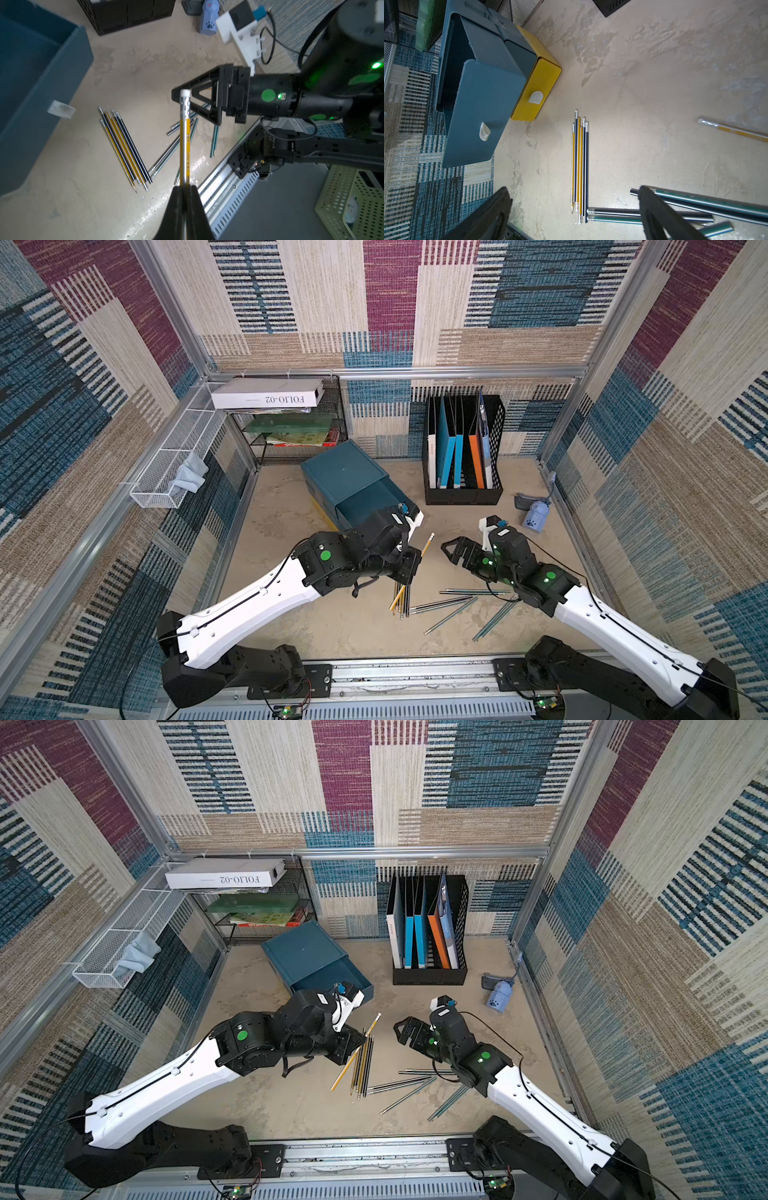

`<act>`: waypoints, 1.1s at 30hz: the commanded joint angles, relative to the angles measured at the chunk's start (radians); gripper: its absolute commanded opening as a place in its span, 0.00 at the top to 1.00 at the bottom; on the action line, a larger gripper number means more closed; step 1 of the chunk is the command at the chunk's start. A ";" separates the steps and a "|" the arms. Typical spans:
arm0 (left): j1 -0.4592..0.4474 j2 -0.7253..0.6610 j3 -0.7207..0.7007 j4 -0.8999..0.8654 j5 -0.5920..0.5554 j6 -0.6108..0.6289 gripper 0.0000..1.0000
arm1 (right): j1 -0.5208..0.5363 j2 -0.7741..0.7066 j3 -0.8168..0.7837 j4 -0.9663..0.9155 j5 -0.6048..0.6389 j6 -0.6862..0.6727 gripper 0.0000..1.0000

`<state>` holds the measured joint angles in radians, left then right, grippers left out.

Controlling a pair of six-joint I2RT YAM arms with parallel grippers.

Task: Please place the pencils in the drawer according to their color
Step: Pick up the pencil from the center of the board, then place the pencil in the drawer.

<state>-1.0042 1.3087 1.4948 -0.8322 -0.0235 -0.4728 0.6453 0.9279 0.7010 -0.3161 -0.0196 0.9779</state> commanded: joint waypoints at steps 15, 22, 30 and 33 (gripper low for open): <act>0.345 0.119 0.090 0.148 -0.302 0.243 1.00 | -0.004 0.023 0.030 0.043 -0.012 -0.017 0.01; 0.390 0.160 0.053 0.255 -0.337 0.287 1.00 | -0.004 0.027 0.025 0.058 -0.012 -0.011 0.01; 0.401 0.236 0.057 0.283 -0.300 0.302 1.00 | -0.004 0.013 0.023 0.053 -0.004 -0.007 0.01; 0.400 0.240 0.037 0.276 -0.287 0.300 1.00 | -0.004 0.002 0.020 0.047 0.003 -0.007 0.01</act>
<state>-0.6060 1.5471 1.5417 -0.5804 -0.3286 -0.1799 0.6415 0.9386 0.7231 -0.2741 -0.0299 0.9749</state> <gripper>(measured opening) 0.090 0.991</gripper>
